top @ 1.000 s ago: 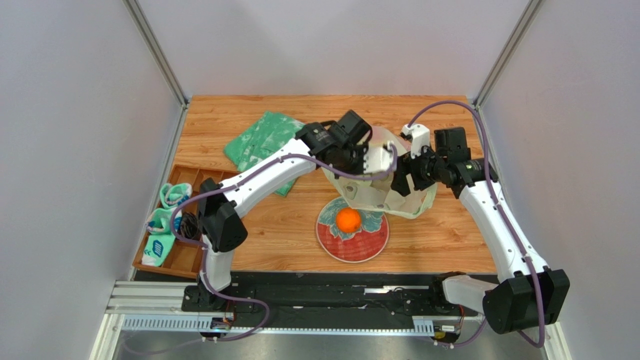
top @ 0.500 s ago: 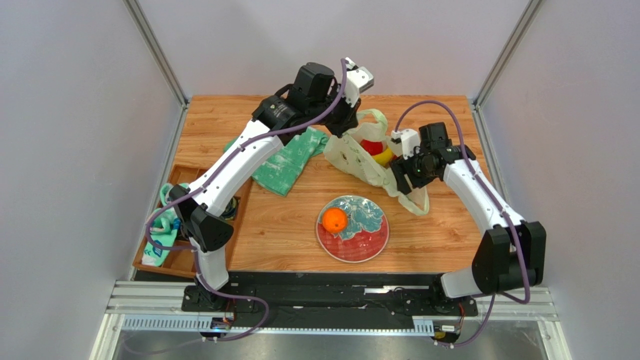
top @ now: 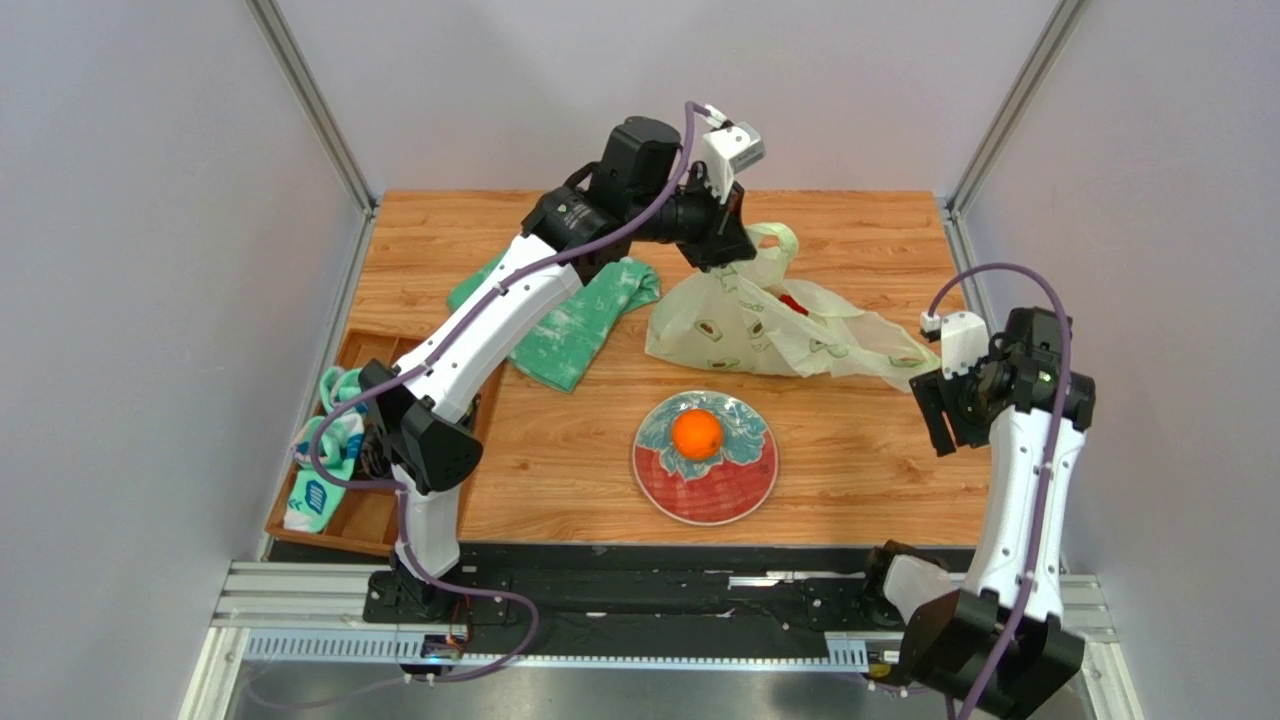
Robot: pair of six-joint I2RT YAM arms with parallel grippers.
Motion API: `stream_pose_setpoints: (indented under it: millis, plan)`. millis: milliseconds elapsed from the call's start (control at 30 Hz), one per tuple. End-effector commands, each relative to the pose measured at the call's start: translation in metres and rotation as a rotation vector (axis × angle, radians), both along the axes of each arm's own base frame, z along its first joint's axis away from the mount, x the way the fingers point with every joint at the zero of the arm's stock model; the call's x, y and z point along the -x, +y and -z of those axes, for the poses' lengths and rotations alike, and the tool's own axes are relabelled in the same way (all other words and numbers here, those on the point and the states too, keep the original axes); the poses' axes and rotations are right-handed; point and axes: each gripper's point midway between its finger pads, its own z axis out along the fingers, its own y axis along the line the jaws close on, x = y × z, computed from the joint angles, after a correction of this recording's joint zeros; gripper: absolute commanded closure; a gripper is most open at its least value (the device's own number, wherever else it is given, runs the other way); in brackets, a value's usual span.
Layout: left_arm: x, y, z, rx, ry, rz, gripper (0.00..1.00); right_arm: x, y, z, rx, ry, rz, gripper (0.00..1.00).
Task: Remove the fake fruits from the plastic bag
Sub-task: Adjust the plastic bag at the center of the board.
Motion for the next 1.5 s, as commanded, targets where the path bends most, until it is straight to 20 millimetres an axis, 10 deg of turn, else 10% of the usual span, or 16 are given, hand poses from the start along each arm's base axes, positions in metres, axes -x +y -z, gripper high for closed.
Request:
stream_pose_setpoints:
  millis: [0,200,500,767,1133,1333,1400,1467]
  plan:
    - [0.048,0.005,-0.046,0.082,-0.059,0.093,1.0,-0.005,0.054,-0.058,-0.177,-0.149,-0.236,0.29]
    - [0.043,0.026,-0.006,-0.036,-0.055,0.019,1.0,-0.083,0.083,-0.129,-0.338,-0.49,-0.311,0.12]
    - [0.044,0.037,0.017,-0.092,-0.033,-0.015,1.0,-0.128,0.037,-0.041,-0.265,-0.176,-0.175,0.09]
    - [0.044,0.051,0.033,-0.152,-0.055,-0.042,1.0,-0.163,0.023,-0.021,-0.273,-0.163,-0.123,0.09]
    - [0.037,0.059,0.043,-0.193,-0.076,-0.069,1.0,-0.143,0.063,0.046,-0.627,0.251,-0.036,0.14]
    - [0.011,0.068,0.044,-0.196,-0.075,-0.141,1.0,-0.169,0.062,0.031,-0.652,0.18,-0.018,0.66]
    - [-0.018,0.073,0.034,-0.175,-0.082,-0.215,1.0,-0.21,0.056,-0.014,-0.631,-0.005,-0.04,0.96]
    - [-0.058,0.08,0.035,-0.173,-0.087,-0.3,1.0,-0.252,0.048,-0.06,-0.605,-0.203,-0.052,1.0]
